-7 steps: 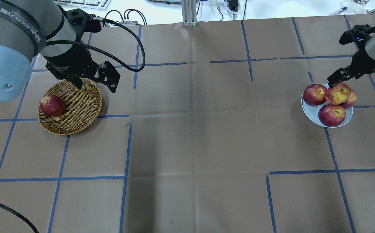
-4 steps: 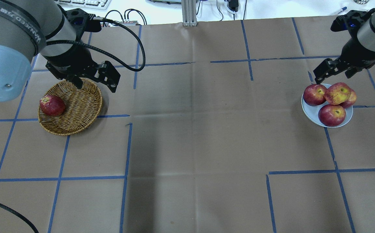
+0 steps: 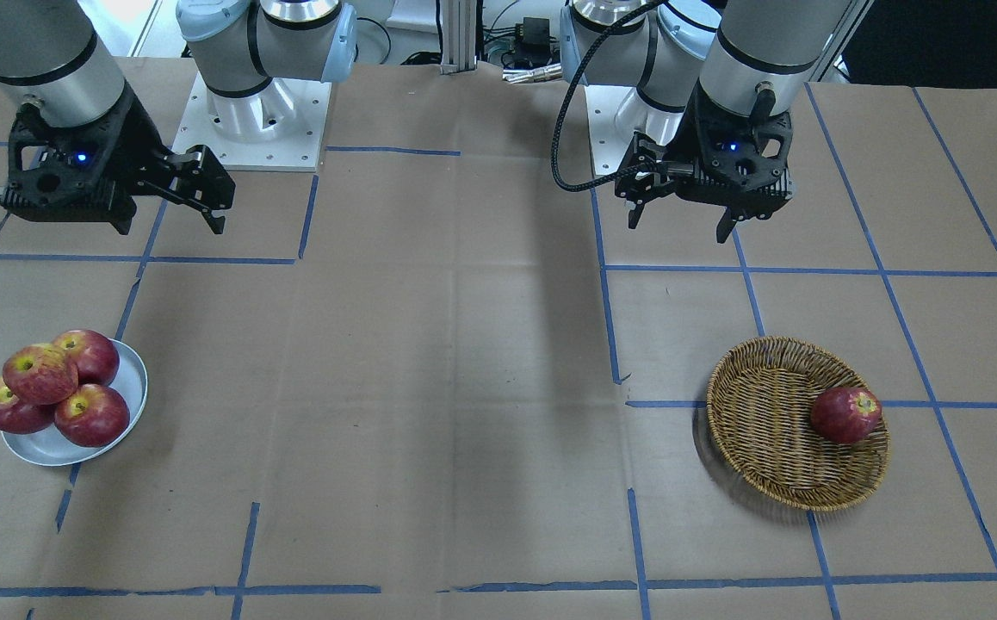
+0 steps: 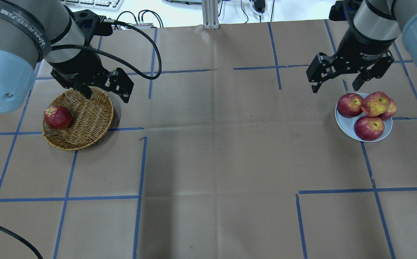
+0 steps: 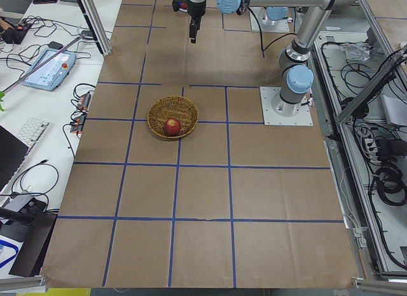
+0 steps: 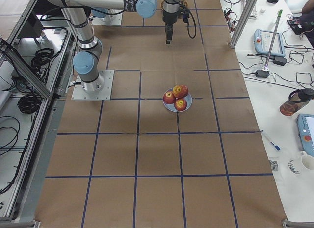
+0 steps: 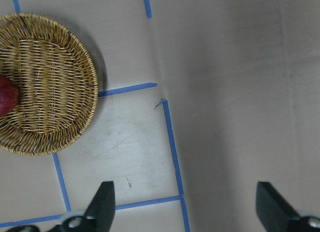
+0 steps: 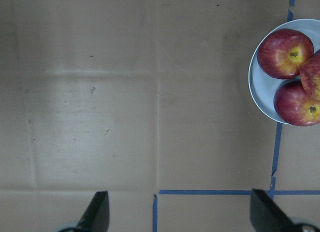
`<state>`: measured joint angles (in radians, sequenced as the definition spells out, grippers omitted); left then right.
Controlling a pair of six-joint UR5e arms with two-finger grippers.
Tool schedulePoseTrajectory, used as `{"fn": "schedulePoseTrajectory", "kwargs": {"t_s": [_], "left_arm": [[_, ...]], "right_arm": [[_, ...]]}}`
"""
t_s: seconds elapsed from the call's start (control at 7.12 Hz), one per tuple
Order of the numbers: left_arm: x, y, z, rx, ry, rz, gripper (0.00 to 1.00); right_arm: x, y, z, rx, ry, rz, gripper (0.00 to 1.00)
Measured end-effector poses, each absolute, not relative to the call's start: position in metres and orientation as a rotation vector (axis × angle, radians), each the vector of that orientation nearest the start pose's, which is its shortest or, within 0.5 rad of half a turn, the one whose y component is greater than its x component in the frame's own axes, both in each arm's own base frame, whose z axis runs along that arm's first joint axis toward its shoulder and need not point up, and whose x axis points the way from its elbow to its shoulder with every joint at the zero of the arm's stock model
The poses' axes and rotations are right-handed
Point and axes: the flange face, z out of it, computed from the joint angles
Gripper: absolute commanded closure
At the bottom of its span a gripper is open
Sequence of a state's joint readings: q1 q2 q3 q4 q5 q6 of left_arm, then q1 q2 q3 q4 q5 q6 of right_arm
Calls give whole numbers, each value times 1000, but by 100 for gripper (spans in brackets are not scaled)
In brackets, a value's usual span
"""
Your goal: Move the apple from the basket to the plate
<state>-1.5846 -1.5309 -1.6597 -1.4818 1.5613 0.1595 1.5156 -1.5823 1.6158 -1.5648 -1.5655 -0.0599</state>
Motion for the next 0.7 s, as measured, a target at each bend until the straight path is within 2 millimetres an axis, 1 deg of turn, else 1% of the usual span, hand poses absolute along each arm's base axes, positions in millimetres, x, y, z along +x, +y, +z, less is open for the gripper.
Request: {"fn": "schedulePoseTrajectory", "kwargs": {"t_s": [0.14, 0.28, 0.7], "left_arm": [[-141, -476, 472, 273, 3135, -64, 1], [-141, -476, 472, 273, 3134, -64, 1], [-141, -476, 472, 273, 3134, -63, 1]], "right_arm": [[119, -486, 473, 12, 3142, 63, 0], [124, -484, 474, 17, 3156, 63, 0], [124, -484, 475, 17, 3177, 56, 0]]}}
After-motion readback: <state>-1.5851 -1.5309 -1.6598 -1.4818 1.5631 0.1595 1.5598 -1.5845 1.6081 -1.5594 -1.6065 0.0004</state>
